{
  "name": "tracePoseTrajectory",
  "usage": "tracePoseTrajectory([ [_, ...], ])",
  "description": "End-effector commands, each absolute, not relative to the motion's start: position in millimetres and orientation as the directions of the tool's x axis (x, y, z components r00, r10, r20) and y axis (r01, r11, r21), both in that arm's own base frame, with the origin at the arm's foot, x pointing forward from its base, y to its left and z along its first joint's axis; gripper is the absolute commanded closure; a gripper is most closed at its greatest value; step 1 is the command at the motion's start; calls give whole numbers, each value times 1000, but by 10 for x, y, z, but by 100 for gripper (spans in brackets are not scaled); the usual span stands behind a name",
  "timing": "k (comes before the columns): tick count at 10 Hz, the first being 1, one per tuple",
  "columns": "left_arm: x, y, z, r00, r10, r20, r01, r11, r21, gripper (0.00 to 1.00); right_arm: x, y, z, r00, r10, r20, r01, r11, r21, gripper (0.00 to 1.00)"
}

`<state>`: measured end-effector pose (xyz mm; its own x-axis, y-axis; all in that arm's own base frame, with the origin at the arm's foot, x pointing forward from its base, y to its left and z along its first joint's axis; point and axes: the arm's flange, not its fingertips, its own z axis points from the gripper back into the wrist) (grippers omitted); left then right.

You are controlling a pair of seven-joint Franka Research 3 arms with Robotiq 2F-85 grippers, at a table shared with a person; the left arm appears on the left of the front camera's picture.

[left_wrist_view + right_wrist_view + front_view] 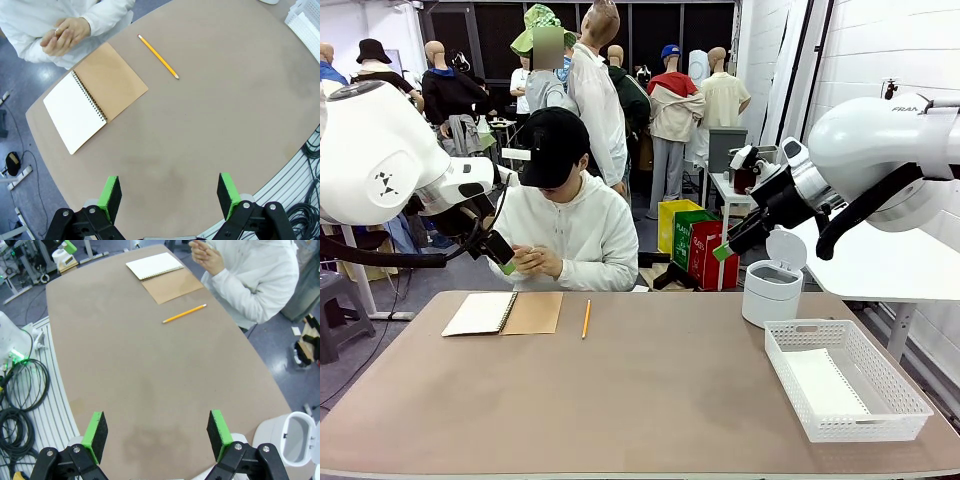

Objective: Sort the paper based on its condition.
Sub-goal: If a person hands you a paper, place it in the Organizing basket , and if it's crumpled, put it in the Trash can.

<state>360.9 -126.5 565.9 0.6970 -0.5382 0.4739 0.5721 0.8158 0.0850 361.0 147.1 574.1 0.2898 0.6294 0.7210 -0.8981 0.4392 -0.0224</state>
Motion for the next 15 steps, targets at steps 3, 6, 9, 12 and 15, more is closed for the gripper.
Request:
tracePoseTrajectory([
  [3,3607,-1257,5669,696,-537,478,574,815,80,0,3610,1480,5745,291,632,719,-899,437,-20,0],
  [6,3607,-1257,5669,696,-537,478,574,815,80,0,3610,1480,5745,291,632,719,-899,437,-20,0],
  [9,3607,-1257,5669,696,-537,478,574,815,80,0,3610,1480,5745,291,632,719,-899,437,-20,0],
  [12,3607,-1257,5669,696,-537,478,574,815,80,0,3610,1480,5745,291,632,719,-899,437,-20,0],
  [15,3607,-1257,5669,696,-537,478,574,815,80,0,3610,1480,5745,291,632,719,-899,437,-20,0],
])
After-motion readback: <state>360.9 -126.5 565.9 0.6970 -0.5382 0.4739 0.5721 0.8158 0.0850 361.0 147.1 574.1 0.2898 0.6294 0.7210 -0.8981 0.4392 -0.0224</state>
